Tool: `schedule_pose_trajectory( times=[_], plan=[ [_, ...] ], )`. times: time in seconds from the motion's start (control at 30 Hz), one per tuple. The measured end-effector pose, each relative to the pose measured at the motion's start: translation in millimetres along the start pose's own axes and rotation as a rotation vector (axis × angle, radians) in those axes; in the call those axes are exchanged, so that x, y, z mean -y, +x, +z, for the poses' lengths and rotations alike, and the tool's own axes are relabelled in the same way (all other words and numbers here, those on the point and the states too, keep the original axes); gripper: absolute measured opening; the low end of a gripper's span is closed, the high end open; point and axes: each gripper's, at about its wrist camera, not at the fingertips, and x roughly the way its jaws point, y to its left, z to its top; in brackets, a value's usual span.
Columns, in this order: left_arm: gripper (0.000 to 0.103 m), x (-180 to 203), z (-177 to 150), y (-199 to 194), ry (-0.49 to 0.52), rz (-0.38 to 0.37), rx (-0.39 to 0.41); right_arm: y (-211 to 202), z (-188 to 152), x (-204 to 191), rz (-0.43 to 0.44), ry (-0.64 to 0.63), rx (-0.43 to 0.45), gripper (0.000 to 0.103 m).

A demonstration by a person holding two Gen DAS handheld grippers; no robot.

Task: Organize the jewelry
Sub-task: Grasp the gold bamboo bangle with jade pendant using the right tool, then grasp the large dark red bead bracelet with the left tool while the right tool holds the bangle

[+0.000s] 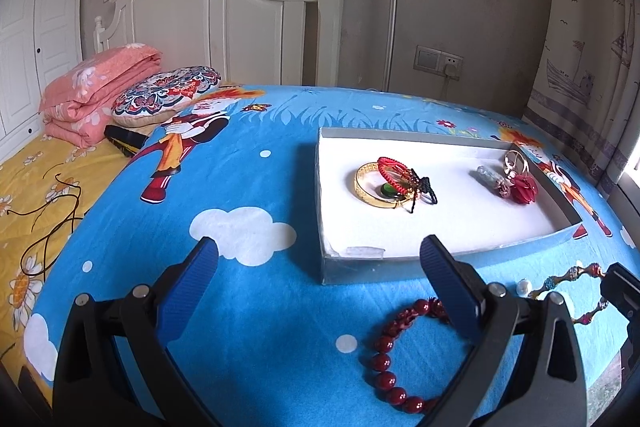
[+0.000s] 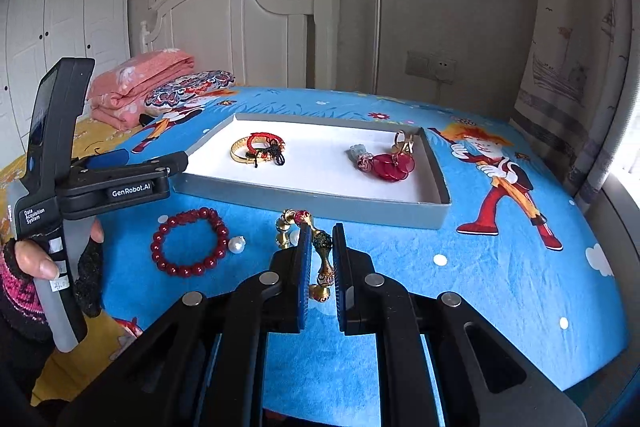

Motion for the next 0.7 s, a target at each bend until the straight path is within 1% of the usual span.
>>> schedule_pose_trajectory(
  times=[0.13,0.17,0.23,0.33,0.43,0.5,0.57,0.63,0.7],
  plan=[
    [0.098,1,-1,-2,0.012,-0.01,-0.009,10,-18,20,-0.02,0.05,-0.051,0.01],
    [0.098,3,-3,-4,0.017,-0.006,-0.015,12,-21,25,-0.026,0.06,-0.058,0.01],
    [0.098,7,-10,-13,0.027,0.01,-0.002,15,-26,32,-0.023,0.082,-0.072,0.01],
    [0.098,17,-26,-26,0.039,-0.033,-0.004,19,-31,35,-0.018,0.095,-0.083,0.01],
    [0.097,26,-37,-33,0.058,-0.032,0.012,21,-34,35,-0.006,0.1,-0.089,0.01],
    [0.092,32,-39,-28,0.096,-0.027,-0.006,22,-35,36,0.001,0.11,-0.091,0.01],
    [0.082,36,-38,-18,0.112,-0.022,-0.046,21,-35,37,0.002,0.116,-0.088,0.01],
    [0.077,34,-38,-10,0.093,-0.047,-0.083,21,-35,40,0.001,0.125,-0.088,0.01],
    [0.067,32,-42,-3,0.078,-0.05,-0.112,22,-35,42,0.002,0.134,-0.09,0.01]
  ],
)
